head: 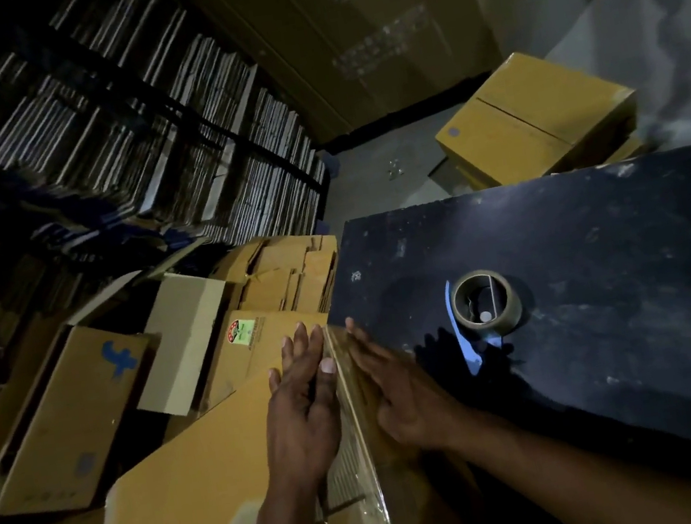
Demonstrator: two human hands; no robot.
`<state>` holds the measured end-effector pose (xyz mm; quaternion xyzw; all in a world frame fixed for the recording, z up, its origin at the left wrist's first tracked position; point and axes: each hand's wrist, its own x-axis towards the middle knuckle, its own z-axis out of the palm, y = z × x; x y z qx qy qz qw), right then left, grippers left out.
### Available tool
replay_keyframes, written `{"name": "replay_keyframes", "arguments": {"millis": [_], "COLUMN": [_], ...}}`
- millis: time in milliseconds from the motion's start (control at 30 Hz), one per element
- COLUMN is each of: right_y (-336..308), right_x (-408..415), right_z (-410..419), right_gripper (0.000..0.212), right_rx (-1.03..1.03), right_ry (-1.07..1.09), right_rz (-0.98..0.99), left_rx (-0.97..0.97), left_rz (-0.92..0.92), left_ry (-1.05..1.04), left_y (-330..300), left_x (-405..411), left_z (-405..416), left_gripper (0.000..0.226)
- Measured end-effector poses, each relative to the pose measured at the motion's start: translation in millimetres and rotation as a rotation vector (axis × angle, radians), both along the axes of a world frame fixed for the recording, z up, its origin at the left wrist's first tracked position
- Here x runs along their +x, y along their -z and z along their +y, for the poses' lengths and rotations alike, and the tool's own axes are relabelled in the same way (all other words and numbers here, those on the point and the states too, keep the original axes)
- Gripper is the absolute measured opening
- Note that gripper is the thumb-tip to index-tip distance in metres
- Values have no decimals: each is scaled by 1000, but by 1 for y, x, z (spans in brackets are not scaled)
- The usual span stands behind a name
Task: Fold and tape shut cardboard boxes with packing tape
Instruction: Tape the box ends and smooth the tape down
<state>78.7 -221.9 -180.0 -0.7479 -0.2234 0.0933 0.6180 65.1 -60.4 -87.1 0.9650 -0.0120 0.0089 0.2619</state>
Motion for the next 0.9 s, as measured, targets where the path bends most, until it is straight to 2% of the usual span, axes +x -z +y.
{"name": "replay_keyframes", "arguments": {"millis": [67, 133, 233, 300, 333, 433, 567, 767, 900], "right_y": [9, 18, -5, -34, -49, -71, -46, -12, -3], "right_x": [-9, -12, 1, 21, 31, 62, 80, 83, 83], "right_z": [-5, -17, -33, -34, -33, -25, -28, -22, -19], "right_gripper": [97, 87, 48, 76, 83, 69, 28, 23, 15], "right_rx": [27, 110, 155, 216, 236, 285, 226, 415, 313], "right_ry": [22, 64, 235, 265, 228, 127, 91, 80, 144], "right_rz": [-16, -41, 44, 228, 272, 342, 384, 404, 343], "left_rx": [-7, -14, -31, -28, -25, -15, -14, -14, -24], "left_rz": [2, -4, -1, 1, 3, 13, 21, 15, 27], "left_ry": [-5, -5, -18, -18, -17, -9, -10, -7, -4], "left_y": [-1, -3, -4, -2, -1, -5, -7, -4, -4], "left_x": [-1, -2, -1, -1, -1, -1, -2, -2, -1], "left_z": [-4, -6, -7, -6, -5, -6, -6, -5, -4], "left_gripper": [48, 46, 44, 44, 44, 42, 48, 46, 48]}}
